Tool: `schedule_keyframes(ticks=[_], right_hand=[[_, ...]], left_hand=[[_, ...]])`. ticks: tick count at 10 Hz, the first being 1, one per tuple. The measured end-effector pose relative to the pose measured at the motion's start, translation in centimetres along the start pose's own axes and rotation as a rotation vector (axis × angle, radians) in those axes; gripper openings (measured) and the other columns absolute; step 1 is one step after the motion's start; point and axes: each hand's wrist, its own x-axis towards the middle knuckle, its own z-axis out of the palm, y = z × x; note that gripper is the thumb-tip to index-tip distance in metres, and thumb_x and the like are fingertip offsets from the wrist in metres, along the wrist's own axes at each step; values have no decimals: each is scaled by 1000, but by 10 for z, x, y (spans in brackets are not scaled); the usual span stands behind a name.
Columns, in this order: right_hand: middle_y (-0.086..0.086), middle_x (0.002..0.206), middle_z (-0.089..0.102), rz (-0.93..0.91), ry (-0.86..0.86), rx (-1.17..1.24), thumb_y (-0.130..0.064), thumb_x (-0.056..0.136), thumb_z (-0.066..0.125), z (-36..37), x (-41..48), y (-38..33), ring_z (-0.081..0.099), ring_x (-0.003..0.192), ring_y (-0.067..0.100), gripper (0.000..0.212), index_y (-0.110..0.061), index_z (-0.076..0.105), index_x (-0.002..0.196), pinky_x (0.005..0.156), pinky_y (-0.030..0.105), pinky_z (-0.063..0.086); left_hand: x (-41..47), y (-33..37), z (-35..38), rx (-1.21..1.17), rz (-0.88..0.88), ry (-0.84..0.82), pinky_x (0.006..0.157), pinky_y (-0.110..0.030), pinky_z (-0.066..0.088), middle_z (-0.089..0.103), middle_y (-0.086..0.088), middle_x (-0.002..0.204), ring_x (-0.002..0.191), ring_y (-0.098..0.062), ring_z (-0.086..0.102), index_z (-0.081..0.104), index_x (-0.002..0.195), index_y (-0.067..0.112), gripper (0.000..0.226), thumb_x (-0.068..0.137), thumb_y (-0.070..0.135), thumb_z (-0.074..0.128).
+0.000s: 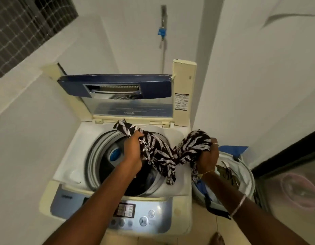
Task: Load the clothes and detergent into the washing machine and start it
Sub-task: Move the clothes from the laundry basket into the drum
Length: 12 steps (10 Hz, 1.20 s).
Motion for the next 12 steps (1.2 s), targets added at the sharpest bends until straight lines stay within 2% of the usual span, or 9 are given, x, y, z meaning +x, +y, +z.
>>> schedule_keyframes(ticks=[2,4,5,6,7,8,9,10,12], right_hand=[[23,127,59,-67,-464,217,-35,98,48,114,-33,-53,57,119,31,49,4,52,128,102,41,47],[24,123,63,349,-510,508,-27,100,41,206,-59,-70,61,112,32,42,3,61,122,103,46,49],[24,115,66,436,-452,310,-16,99,44,213,-61,-39,65,99,31,34,6,58,120,91,41,54],[24,113,66,463,-529,-133,-12,91,56,197,-54,10,65,103,38,32,5,57,118,89,42,55],[19,130,57,505,-776,-525,-14,83,68,187,-51,37,56,120,39,59,1,46,135,100,41,49],[17,133,56,282,-791,-739,-20,87,67,173,-50,50,54,124,34,62,-8,42,142,103,38,45],[11,131,59,-424,-960,-1539,-39,92,57,146,-31,42,48,128,36,47,-21,52,135,106,49,39],[11,137,55,-626,-986,-1955,-45,91,57,127,-20,36,40,132,38,51,-23,52,137,108,52,31],[8,117,65,-707,-1003,-1814,-22,95,58,133,-18,33,57,111,30,27,-17,62,121,87,39,49]], left_hand=[[21,-7,-61,37,-10,161,87,-50,57,74,-11,107,97,-32,70,68,114,9,34,88,30,62],[33,0,-88,-42,-20,173,100,-48,49,64,-8,115,102,-26,61,58,129,8,41,99,33,47],[47,0,-111,-60,-96,173,89,-51,56,74,-13,108,96,-33,71,68,117,5,38,90,30,61],[53,-9,-122,51,-144,186,81,-46,59,74,-17,100,91,-35,72,69,111,1,31,93,24,59],[60,-29,-130,316,-131,240,72,-35,55,68,-17,94,85,-31,67,61,118,0,29,92,14,59],[62,-39,-126,406,-120,217,67,-31,50,65,-16,85,73,-26,61,66,102,3,15,91,11,58],[66,-55,-111,465,-101,155,62,-26,48,65,-9,75,73,-25,61,65,77,13,19,93,8,56],[70,-63,-102,475,-92,121,63,-27,50,66,-8,75,74,-26,64,69,84,12,16,93,11,56],[96,-88,-93,506,-76,125,84,-38,58,70,-14,110,93,-24,69,64,113,20,29,91,37,56]])
